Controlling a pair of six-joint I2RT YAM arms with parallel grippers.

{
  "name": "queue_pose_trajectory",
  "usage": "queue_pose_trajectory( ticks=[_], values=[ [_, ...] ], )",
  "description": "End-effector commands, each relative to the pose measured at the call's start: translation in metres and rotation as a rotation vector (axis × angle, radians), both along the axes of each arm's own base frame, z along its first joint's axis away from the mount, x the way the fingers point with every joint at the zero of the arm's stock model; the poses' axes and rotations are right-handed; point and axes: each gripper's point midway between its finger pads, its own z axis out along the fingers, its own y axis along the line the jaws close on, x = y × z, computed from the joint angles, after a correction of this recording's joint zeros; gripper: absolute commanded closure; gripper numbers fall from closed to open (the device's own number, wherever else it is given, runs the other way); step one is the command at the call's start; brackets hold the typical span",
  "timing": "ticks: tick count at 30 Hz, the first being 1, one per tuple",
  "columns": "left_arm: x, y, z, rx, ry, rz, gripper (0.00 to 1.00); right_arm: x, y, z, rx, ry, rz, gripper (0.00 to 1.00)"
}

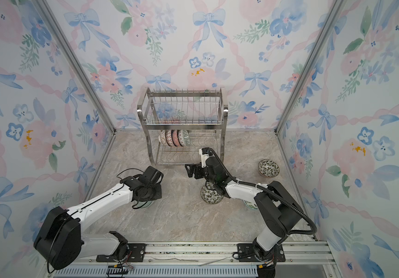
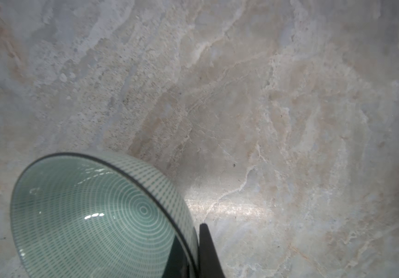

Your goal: Load the bowls into the dish rack

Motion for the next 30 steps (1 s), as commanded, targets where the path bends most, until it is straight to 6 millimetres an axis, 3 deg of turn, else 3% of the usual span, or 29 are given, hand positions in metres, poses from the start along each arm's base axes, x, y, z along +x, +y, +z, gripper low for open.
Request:
queue_pose_trajectory(
  ticks=[1, 8, 18, 23, 27, 30],
  values=[
    [0.018, -0.014, 0.006, 0.038, -0.04, -0.016, 1.0, 0.005, -0.013, 0.003, 0.011, 0.001, -0.051, 0.03],
    [0.032, -0.036, 0.003, 0.071, -0.036, -0.062, 0.99, 0.011, -0.028, 0.0, 0.011, 0.014, -0.104, 0.04],
    [0.045, -0.049, 0.011, 0.057, -0.054, -0.084, 0.74, 0.015, -0.038, -0.004, 0.019, 0.039, -0.139, 0.03],
    [0.047, -0.054, 0.012, 0.051, -0.052, -0.093, 0.72, 0.015, -0.038, -0.003, 0.022, 0.04, -0.139, 0.04],
    [0.053, -0.053, 0.027, 0.048, -0.1, -0.09, 0.68, 0.014, -0.038, -0.003, 0.022, 0.04, -0.139, 0.04],
    [0.058, -0.048, 0.046, 0.03, -0.149, -0.083, 0.54, 0.014, -0.038, -0.004, 0.024, 0.045, -0.139, 0.04]
  ],
)
